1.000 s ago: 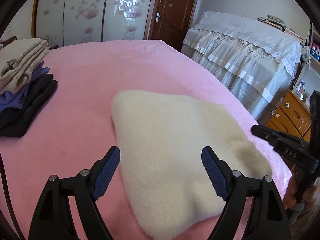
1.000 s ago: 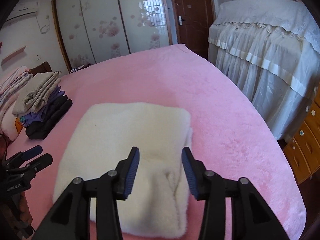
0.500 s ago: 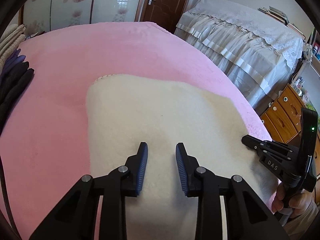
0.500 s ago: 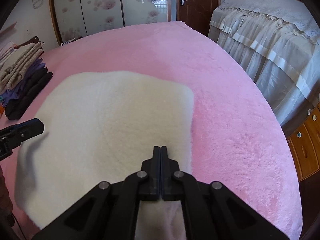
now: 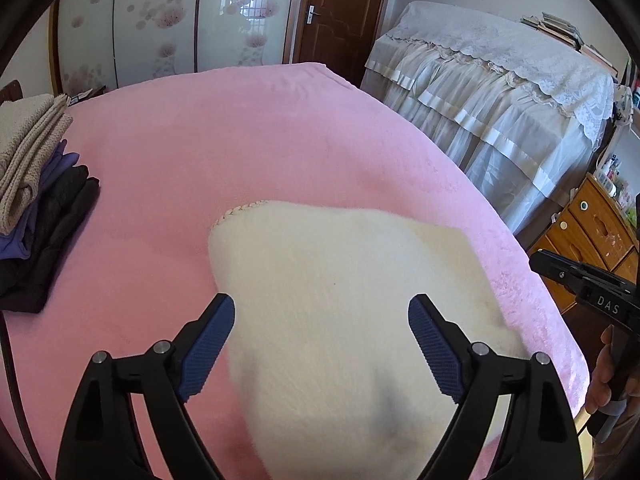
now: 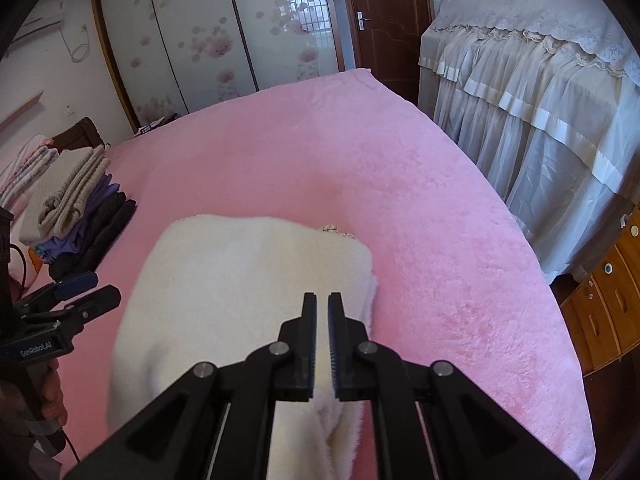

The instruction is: Fold large clothes

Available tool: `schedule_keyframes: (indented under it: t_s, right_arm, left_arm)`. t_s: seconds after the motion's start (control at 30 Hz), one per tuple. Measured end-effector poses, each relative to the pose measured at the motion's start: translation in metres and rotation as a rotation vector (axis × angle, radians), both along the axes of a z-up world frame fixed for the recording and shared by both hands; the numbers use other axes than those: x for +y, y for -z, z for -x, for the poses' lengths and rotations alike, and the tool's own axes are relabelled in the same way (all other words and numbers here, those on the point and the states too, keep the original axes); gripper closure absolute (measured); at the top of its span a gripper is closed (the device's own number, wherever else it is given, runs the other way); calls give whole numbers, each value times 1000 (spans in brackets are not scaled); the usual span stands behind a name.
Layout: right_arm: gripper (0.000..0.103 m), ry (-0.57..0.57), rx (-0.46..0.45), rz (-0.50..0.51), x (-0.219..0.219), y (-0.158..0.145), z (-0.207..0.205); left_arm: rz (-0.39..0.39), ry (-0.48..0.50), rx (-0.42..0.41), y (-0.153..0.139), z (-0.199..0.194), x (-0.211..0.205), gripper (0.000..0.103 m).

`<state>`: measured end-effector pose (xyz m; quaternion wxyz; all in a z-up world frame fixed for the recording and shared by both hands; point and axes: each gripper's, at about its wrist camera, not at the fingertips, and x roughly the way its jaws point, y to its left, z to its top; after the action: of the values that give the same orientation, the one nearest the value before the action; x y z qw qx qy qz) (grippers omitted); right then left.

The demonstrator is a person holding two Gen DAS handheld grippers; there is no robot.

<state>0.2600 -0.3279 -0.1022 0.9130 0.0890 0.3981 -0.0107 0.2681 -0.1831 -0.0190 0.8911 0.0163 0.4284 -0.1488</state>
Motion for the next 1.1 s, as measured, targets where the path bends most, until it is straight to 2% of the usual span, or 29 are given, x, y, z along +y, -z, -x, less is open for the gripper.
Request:
schedule_keyframes:
  t_s: [0.03,0.07,0.1,0.13,0.2,0.27,0.37,0.53,0.8,0.87,0.97,1.1]
  right_arm:
    - [66,-1,-1,-2,-1,-5,-1]
    - [56,2,-8,7,-1,-9,-1]
    - [41,7,-19,23,-1,-14,-1]
    - [33,8,-33,34,-1,-18,0]
    - [28,0,-47,45,-1,-26,1]
    - [26,-10,-35,37,-2,-29,0]
    - [25,-53,1,10,-2,-28,-3]
    - [25,-94,-8,39,2,-33,5]
    - [25,-161,-34,99,14,-42,23]
    - [25,-172,-26,102,15,-39,25]
    - [25,-178,1,92,12,-30,24]
    - [25,-186,102,-1,1,-3,10]
  left_arm:
    - [-2,0,5,-3,-1,0,10]
    - [-3,-5,6,-3,-2,0,9]
    - [2,-9,12,-7,-4,1,9]
    - [11,-13,21,-9,-5,2,8]
    - [33,-20,47,-14,-8,8,6]
    - [48,-16,69,-16,-9,9,4]
    - [1,-45,55,-21,-8,10,4]
    - [2,-96,40,-28,-1,22,5]
    - [-35,-66,21,-31,10,23,4]
    - [-20,-46,58,-24,11,23,4]
    - [40,5,170,-4,8,23,4]
    - [123,-1,286,33,2,32,4]
